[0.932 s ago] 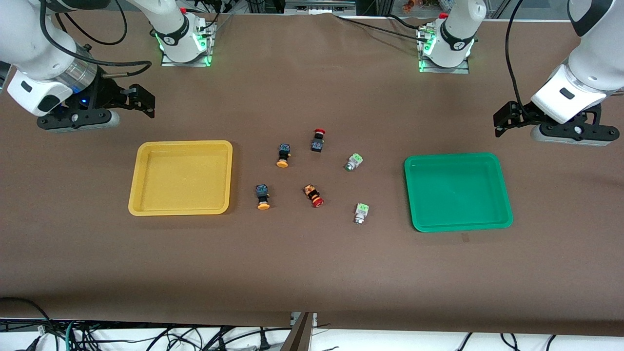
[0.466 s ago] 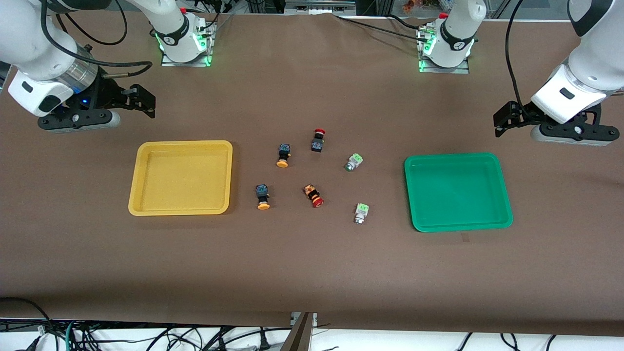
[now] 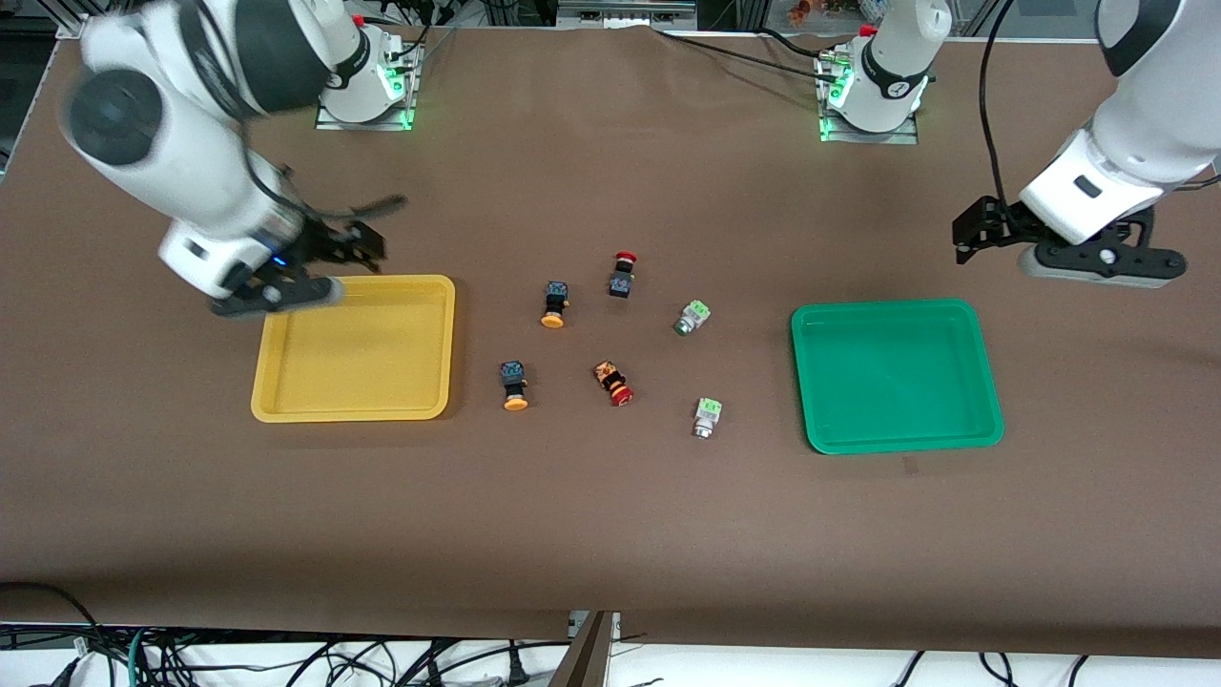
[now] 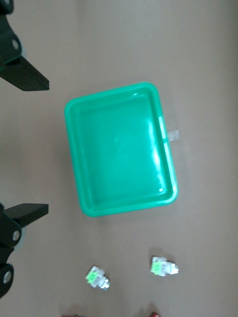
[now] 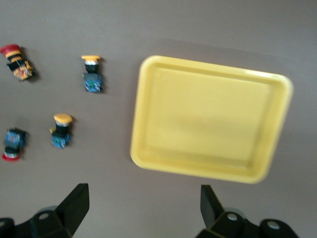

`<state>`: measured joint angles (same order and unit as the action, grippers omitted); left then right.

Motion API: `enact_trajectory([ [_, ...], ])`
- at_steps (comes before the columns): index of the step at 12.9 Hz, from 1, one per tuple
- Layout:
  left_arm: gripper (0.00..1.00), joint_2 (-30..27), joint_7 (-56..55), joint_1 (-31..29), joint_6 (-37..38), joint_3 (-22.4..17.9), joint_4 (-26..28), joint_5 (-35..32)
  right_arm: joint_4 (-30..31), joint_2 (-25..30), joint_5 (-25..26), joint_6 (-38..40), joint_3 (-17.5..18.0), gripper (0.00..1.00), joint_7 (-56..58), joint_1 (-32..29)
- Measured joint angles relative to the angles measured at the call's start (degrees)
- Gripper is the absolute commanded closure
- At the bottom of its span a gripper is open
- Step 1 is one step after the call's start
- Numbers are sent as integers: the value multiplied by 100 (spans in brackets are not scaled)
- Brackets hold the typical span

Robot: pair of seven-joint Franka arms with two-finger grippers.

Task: Place green and yellow buttons in trays
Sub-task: 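Grasp a yellow button with the right gripper while the left gripper grasps a white button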

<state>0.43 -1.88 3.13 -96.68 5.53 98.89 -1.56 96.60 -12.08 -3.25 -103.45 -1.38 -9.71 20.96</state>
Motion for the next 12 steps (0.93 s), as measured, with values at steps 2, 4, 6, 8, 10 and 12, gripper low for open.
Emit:
enact_trajectory([
  [2, 0, 335, 4, 130, 74, 21, 55, 276, 39, -650, -109, -813, 14, 0, -395, 314],
  [4, 0, 928, 7, 369, -227, 41, 24, 426, 42, -1292, -110, -1678, 19, 0, -772, 639],
  [6, 0, 2009, -3, 823, -939, 54, -451, 430, 20, -2003, -111, -2631, 19, 1, -970, 849],
  [8, 0, 2728, -7, 1076, -1876, 64, -758, 432, 0, -2314, -111, -3038, 18, 2, -988, 866],
  [10, 0, 3441, -7, 1398, -3033, 71, -885, 432, -5, -2600, -112, -3414, 18, 7, -991, 898],
  [12, 0, 3891, -8, 1654, -3749, 73, -928, 432, -10, -2771, -117, -3583, 18, 16, -1001, 936],
])
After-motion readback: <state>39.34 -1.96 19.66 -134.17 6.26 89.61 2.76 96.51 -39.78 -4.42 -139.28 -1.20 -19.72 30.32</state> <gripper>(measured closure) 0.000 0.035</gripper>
